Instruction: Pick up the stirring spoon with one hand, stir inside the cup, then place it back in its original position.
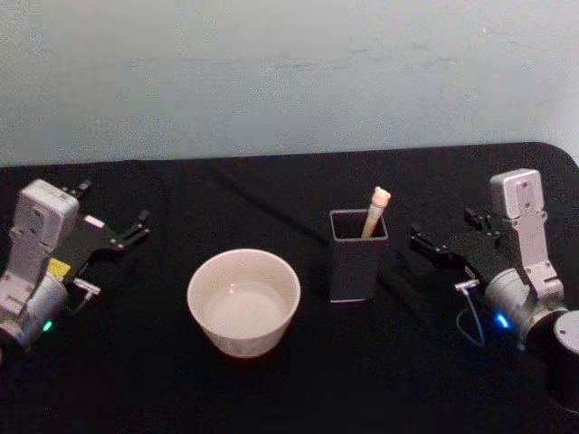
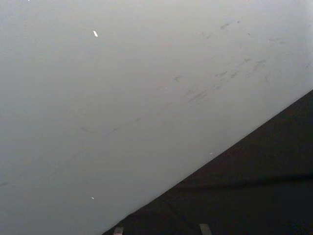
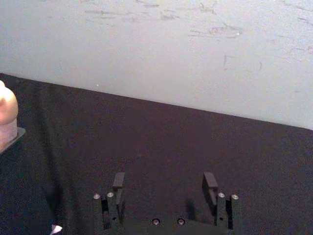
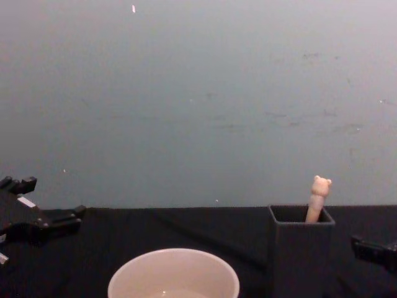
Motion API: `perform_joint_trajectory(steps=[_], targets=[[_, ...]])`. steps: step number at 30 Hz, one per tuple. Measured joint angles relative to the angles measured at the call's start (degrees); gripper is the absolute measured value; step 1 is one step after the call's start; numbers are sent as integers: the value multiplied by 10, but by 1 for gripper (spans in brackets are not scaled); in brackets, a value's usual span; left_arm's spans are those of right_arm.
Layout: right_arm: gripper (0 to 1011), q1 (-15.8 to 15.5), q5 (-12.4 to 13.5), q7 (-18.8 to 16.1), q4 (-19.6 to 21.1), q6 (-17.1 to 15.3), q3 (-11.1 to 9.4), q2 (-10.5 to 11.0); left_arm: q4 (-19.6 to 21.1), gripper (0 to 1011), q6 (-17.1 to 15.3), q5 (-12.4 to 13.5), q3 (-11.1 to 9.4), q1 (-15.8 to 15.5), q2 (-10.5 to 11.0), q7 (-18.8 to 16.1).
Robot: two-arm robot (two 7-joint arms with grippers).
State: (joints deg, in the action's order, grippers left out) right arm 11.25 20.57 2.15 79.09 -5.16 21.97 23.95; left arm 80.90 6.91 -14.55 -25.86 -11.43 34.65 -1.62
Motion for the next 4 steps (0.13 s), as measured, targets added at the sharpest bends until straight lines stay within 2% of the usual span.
perform_joint_trajectory(steps=[4], targets=[[1002, 0, 0, 0, 0, 0, 0, 0, 0, 1001, 0, 0, 0, 0, 0, 0]])
